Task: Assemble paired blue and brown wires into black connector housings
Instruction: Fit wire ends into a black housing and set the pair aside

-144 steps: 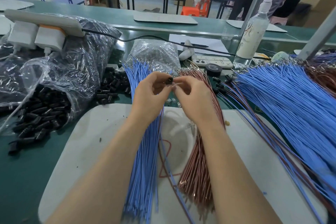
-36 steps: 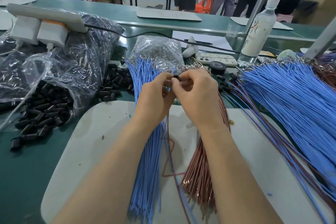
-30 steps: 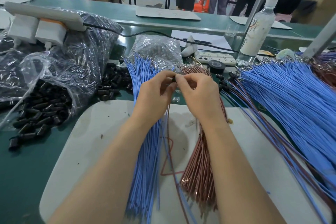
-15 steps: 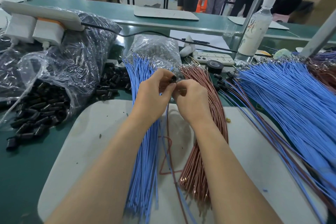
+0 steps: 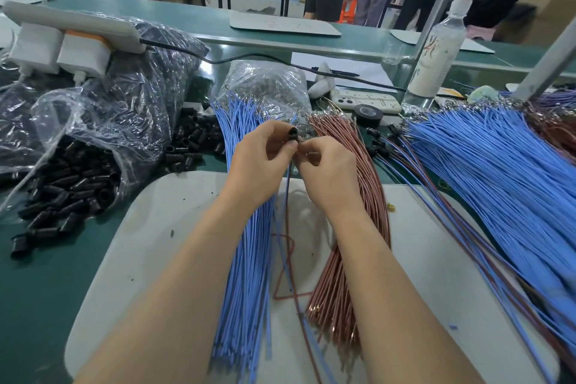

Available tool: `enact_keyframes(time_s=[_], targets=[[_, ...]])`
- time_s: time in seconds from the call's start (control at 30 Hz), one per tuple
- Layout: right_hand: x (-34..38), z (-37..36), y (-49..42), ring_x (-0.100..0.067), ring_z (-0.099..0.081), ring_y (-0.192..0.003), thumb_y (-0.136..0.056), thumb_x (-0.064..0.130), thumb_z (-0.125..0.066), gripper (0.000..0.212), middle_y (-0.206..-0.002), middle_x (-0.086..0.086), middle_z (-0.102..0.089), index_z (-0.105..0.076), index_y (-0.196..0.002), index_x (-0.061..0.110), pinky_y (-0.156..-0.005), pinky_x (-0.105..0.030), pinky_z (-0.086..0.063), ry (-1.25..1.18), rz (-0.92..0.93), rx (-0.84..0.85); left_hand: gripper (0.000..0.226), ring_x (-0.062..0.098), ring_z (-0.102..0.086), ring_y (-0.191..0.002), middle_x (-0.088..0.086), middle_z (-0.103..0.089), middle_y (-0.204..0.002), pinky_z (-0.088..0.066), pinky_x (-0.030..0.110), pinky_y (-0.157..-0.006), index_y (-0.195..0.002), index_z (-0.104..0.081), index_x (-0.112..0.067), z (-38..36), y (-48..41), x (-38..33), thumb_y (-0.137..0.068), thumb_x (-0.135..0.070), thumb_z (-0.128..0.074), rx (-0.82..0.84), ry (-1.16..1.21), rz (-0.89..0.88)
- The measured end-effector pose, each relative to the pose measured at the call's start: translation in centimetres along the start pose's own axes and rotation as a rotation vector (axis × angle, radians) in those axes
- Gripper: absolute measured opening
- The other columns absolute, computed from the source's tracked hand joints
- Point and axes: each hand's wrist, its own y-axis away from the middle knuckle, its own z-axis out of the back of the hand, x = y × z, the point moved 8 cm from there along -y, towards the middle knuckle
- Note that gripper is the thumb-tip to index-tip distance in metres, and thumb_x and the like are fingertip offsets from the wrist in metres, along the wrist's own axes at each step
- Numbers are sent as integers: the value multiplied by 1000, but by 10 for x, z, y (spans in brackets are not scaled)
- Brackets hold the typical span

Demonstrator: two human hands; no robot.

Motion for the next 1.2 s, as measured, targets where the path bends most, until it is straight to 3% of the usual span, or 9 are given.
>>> enact_keyframes(time_s=[0.2,0.4,0.57,0.97,1.2], targets=[[3,-1,1,-27,-63,-93,-86,11,-64,12,-98,-12,-66,-70,-93,3,-87,-42,-48,8,20,-2,16,7,-63,-83,-8,-64,-85,-49,17,-82,-104,-63,-13,0,2,-7,-90,-6,-58,-19,-137,-84],[2,-1,1,-26,-64,-91,-85,9,-66,9,-96,-11,-67,-69,-92,4,-85,-41,-49,0,13,-16,16,3,-60,-78,-13,-62,-82,-46,11,-78,-103,-63,-13,2,3,-11,-91,-6,-57,-12,-193,-128],[3,2,1,-23,-63,-87,-85,7,-64,7,-94,-8,-66,-69,-90,5,-83,-37,-50,-8,22,-32,16,9,-61,-84,-4,-64,-88,-46,11,-79,-103,-64,-10,-1,4,-7,-90,-4,-57,19,-173,-114],[3,1,0,-26,-61,-91,-86,4,-61,10,-96,-11,-64,-68,-93,2,-85,-39,-48,35,46,-37,27,7,-66,-84,-9,-66,-87,-52,20,-82,-89,-58,-28,-3,4,-3,-86,-1,-62,45,-6,-83],[4,3,1,-22,-60,-89,-87,4,-60,13,-96,-8,-66,-70,-96,3,-83,-36,-48,-10,43,-39,26,6,-66,-83,-10,-67,-86,-52,23,-82,-89,-61,-26,-4,4,-6,-85,-1,-63,74,89,-91]])
